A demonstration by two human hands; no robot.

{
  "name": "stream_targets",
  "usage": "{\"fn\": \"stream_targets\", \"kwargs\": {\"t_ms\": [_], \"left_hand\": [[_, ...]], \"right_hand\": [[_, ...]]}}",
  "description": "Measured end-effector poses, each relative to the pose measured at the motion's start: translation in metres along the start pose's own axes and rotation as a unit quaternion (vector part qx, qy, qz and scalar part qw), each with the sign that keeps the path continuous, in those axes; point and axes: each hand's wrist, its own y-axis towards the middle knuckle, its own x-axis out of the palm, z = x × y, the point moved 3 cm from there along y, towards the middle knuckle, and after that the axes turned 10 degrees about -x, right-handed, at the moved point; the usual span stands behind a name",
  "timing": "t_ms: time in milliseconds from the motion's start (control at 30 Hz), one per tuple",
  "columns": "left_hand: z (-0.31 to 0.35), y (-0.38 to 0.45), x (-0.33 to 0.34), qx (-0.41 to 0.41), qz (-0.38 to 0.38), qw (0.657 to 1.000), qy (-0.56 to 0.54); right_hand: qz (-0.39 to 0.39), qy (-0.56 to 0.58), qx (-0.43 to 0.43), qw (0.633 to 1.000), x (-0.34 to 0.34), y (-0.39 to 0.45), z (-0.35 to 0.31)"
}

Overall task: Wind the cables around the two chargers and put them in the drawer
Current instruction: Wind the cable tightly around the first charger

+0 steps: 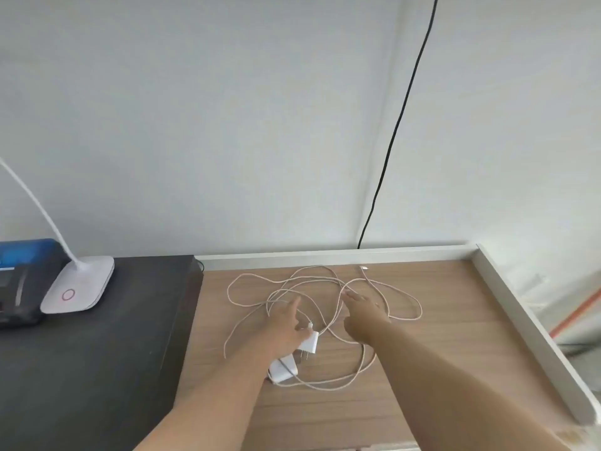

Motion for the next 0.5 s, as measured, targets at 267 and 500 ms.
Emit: {"fn": "stream_targets", "kwargs": {"t_ms": [267, 500], "left_hand": [[-0.003, 0.013, 0.024, -0.085, 0.052, 0.995, -0.01], [-0.007, 0.019, 0.024, -0.087, -0.007, 0.993, -0.079]], "right_hand": [[-0.013, 0.033, 0.032, 0.999, 0.006, -0.002, 0.019], [-0.001, 0.062, 0.022, 0.998, 0.006, 0.0, 0.013]]}}
